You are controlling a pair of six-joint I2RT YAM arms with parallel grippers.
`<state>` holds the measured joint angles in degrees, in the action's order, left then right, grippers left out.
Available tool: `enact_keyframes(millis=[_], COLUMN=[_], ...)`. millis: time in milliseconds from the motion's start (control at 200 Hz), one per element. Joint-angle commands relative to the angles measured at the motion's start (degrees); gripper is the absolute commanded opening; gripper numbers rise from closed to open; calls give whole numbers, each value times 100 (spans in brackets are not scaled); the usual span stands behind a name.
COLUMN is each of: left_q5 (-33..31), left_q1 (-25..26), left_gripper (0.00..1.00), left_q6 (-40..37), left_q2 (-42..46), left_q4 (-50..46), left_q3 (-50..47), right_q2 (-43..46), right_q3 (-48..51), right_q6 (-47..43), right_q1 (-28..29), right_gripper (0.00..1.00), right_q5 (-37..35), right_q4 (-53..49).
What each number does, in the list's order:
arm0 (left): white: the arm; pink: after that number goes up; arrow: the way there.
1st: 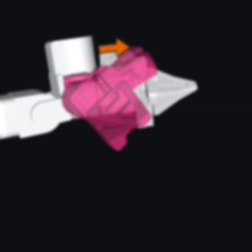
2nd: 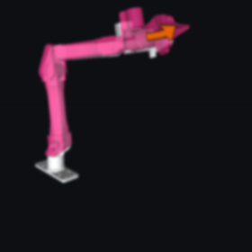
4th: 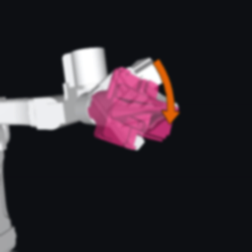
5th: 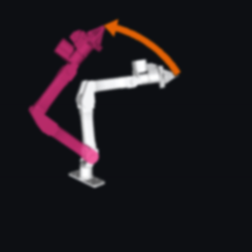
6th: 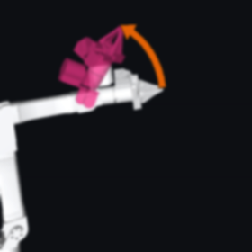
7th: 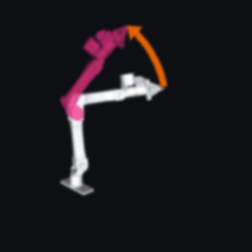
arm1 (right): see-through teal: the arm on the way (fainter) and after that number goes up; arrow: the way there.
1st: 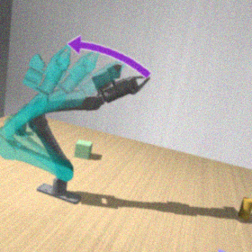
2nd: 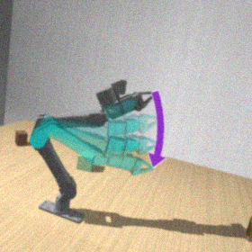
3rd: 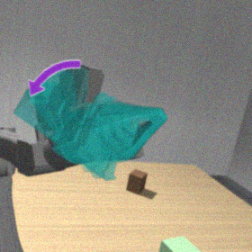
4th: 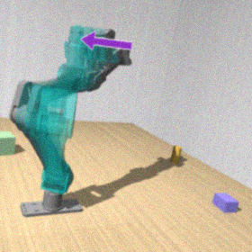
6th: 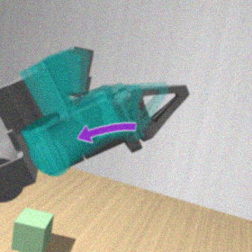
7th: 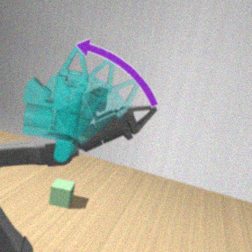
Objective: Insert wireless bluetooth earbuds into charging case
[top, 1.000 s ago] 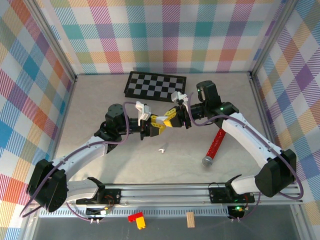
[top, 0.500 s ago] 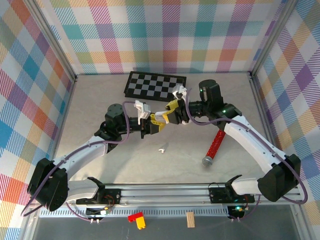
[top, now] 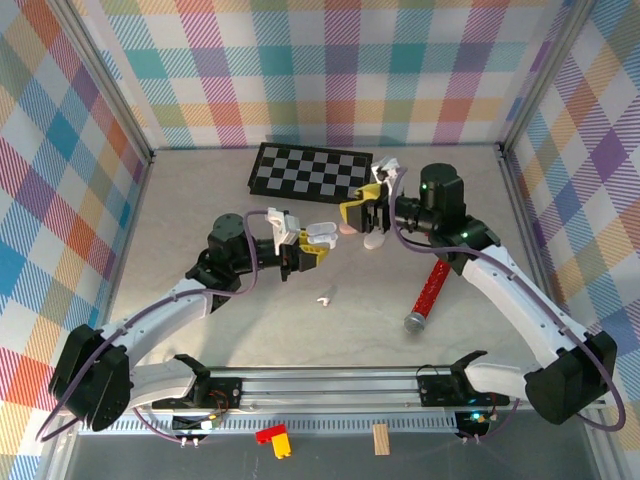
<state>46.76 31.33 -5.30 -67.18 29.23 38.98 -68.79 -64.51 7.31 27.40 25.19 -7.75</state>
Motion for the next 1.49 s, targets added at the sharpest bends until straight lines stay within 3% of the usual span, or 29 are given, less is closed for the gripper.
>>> enact_keyframes(millis=[0, 305, 420, 520, 735, 970, 1490], left_q5=[-441, -1290, -1329, -1288, -1457, -1478, -1458], left_q1=[-129, -296, -294, -294, -294, -294, -294], left_gripper=[1, 0, 0, 0, 0, 0, 0], left_q6=[274, 695, 661, 661, 648, 548, 324], left_q2=[237, 717, 910, 1017, 1295, 1317, 1521], left_q4=[567, 750, 671, 559, 434, 390, -21], left_q3=[-225, -516, -611, -615, -746, -774, -769], right_q2=[-112, -1437, -2156, -2805, -3615, -3995, -6155], right_q3=[55, -459, -782, -1167, -1371, -1288, -3949], right_q6=[622, 561, 498, 408, 505, 655, -200], right_q1=[-275, -288, -232, -43, 389, 530, 521], right_gripper=[62, 64, 64, 64, 62, 62, 62], right_q5=[-934, -788, -350, -377, 111, 114, -444], right_q4=[-203, -1762, -1932, -2139, -2175, -1813, -2963])
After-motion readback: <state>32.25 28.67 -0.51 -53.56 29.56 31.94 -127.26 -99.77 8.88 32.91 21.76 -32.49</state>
